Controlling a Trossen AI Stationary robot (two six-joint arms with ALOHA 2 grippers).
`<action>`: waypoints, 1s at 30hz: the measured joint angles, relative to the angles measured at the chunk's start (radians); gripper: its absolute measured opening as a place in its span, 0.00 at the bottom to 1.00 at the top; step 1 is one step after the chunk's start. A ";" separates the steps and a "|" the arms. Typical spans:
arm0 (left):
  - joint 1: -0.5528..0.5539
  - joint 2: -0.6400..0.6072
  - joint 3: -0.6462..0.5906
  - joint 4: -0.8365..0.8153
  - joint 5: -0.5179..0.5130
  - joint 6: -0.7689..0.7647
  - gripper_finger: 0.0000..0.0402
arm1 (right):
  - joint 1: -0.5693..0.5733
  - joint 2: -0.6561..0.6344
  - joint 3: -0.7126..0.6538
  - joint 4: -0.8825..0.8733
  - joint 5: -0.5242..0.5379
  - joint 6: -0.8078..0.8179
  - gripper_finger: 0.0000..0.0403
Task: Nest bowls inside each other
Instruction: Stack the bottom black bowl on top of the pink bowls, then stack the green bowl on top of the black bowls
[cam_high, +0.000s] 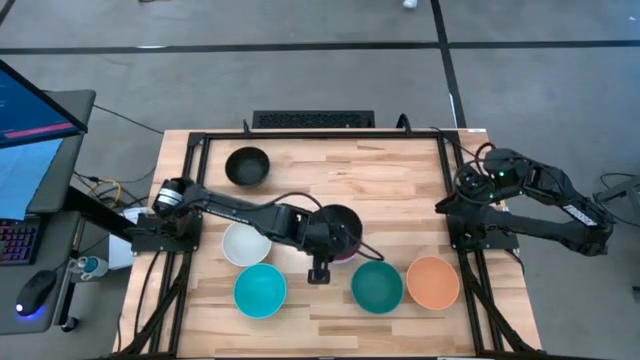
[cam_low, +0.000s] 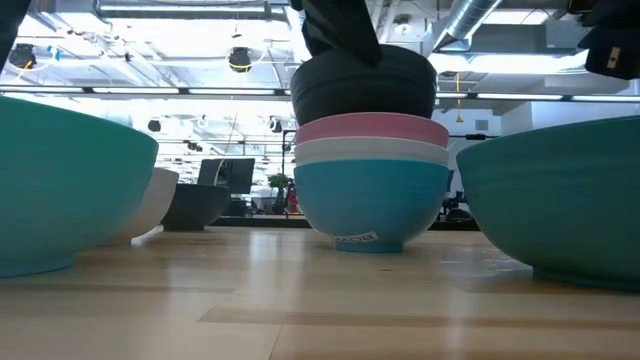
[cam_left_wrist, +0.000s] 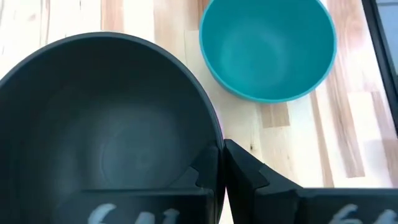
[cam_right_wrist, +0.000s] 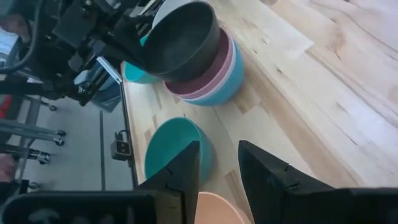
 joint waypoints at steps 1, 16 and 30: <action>-0.002 0.000 0.000 0.003 -0.008 -0.005 0.00 | 0.000 0.000 0.000 0.000 0.001 0.006 0.33; -0.011 0.020 -0.042 0.089 -0.025 -0.052 0.09 | 0.000 0.001 0.000 0.000 0.023 0.007 0.33; -0.064 0.006 -0.030 0.102 -0.096 -0.115 0.29 | 0.016 -0.014 -0.002 0.004 -0.109 -0.117 0.34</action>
